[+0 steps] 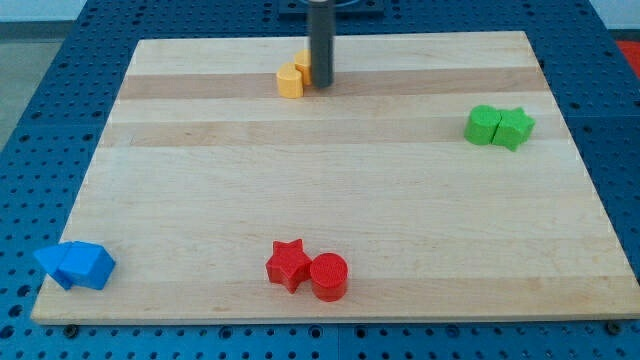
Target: Push the yellow hexagon into the yellow heart
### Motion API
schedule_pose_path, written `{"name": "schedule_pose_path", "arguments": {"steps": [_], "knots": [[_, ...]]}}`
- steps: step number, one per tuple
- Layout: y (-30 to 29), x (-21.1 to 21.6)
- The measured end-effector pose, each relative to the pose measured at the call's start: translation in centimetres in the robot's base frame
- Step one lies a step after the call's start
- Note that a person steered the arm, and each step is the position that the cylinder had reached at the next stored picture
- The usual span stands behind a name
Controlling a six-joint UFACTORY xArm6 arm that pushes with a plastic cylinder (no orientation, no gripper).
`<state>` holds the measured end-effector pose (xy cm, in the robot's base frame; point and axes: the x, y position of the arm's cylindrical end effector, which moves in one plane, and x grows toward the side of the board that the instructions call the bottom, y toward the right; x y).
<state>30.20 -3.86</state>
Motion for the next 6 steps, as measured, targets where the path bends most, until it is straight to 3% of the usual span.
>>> {"name": "schedule_pose_path", "arguments": {"steps": [1,2,3,4,6], "knots": [[0.9,0.6],[7.1,-2.5],[8.5,-6.9],[5.5,-7.5],[-0.8,0.7]]}}
